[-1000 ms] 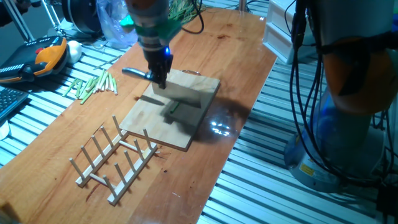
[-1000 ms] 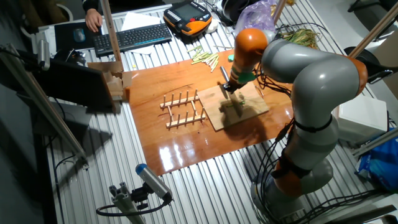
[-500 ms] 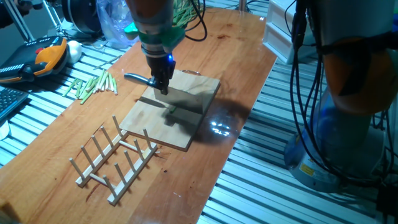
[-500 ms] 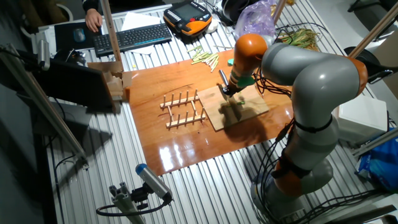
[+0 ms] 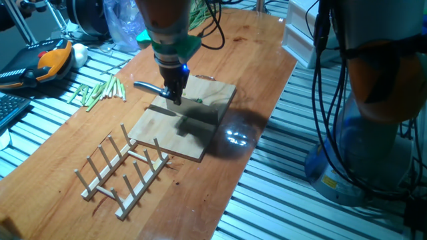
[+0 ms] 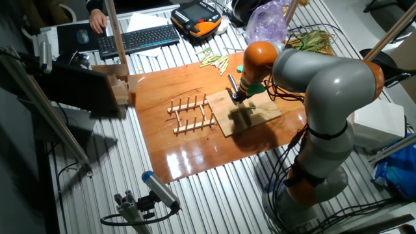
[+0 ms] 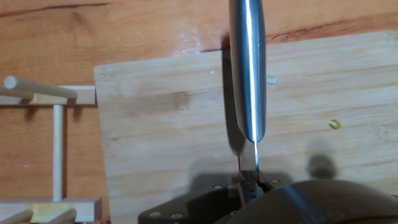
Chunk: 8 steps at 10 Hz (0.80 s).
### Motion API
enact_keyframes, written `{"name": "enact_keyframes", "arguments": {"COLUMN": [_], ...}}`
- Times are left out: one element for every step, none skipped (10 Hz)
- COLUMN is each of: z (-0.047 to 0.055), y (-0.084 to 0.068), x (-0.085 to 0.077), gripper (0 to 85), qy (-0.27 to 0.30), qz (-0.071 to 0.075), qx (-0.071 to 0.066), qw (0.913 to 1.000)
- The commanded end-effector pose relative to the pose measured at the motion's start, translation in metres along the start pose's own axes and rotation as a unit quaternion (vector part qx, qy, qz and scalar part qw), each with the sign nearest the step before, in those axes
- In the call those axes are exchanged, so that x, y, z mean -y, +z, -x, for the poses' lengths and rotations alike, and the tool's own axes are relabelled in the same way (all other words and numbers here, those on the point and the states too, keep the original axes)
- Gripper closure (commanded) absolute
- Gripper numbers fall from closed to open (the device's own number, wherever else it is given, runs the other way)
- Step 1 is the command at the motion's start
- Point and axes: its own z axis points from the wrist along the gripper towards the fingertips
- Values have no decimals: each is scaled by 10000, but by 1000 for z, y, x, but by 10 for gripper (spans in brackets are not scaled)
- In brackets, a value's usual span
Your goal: Chop the green garlic
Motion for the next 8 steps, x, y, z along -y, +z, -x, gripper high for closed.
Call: {"name": "enact_keyframes", "arguments": {"z": [0,1,2,2,2,2,3,3], "y": [1,3,7,10,14,17,18,17], "x": [0,1,2,2,3,2,2,2], "gripper": [850,850,850,850,850,850,850,850], "qy": [1,-7,-27,-41,-47,-45,-45,-53], "qz": [2,2,47,63,94,109,117,117], "qx": [1,1,0,7,22,38,37,38], "qw": [10000,10000,10000,10000,9999,9999,9999,9999]}}
